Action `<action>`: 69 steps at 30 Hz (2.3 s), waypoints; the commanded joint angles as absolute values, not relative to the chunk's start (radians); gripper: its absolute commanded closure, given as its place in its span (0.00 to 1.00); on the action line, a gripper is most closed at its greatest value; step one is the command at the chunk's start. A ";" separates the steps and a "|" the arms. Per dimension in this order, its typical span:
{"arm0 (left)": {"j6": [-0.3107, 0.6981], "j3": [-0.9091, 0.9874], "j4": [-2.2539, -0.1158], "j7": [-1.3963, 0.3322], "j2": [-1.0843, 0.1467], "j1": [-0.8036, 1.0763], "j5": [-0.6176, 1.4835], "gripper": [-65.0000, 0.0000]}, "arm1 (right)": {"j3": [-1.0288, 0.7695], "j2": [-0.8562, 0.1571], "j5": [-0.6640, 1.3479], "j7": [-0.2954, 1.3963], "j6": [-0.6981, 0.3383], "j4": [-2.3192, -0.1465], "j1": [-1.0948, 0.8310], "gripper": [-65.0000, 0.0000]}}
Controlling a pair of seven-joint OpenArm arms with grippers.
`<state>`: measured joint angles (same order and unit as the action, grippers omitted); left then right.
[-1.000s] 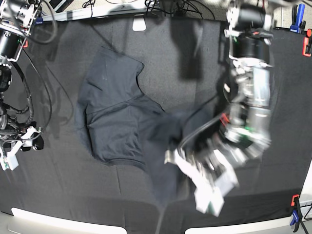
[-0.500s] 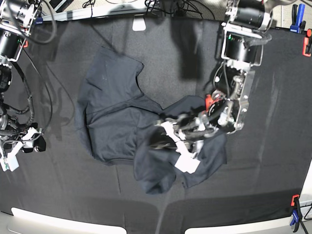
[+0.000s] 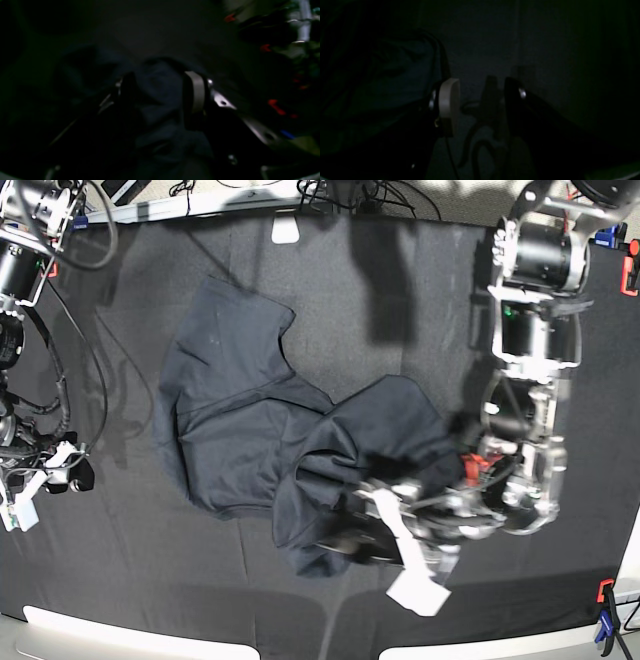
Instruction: Layout the t-shirt on the table in an organized manner, then fold the t-shirt properly
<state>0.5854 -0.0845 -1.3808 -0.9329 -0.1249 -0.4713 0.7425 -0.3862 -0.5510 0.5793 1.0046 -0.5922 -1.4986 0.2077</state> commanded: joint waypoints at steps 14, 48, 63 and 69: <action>0.381 -0.074 -1.364 -0.664 -0.114 -0.443 0.395 0.57 | -0.393 -0.529 0.595 0.993 -0.607 -1.512 0.229 0.56; 0.262 -0.089 -0.685 -0.500 -0.074 -0.670 -0.033 1.00 | -0.393 -0.477 0.576 1.000 -0.637 -1.512 0.229 0.56; -0.053 -0.088 -0.931 -0.605 -0.418 -0.659 -0.038 1.00 | -0.393 -0.476 0.577 0.999 -0.651 -1.512 0.229 0.56; -0.248 -0.088 -0.931 -0.567 -0.540 -0.632 -0.109 1.00 | -0.393 -0.476 0.577 0.999 -0.651 -1.512 0.229 0.56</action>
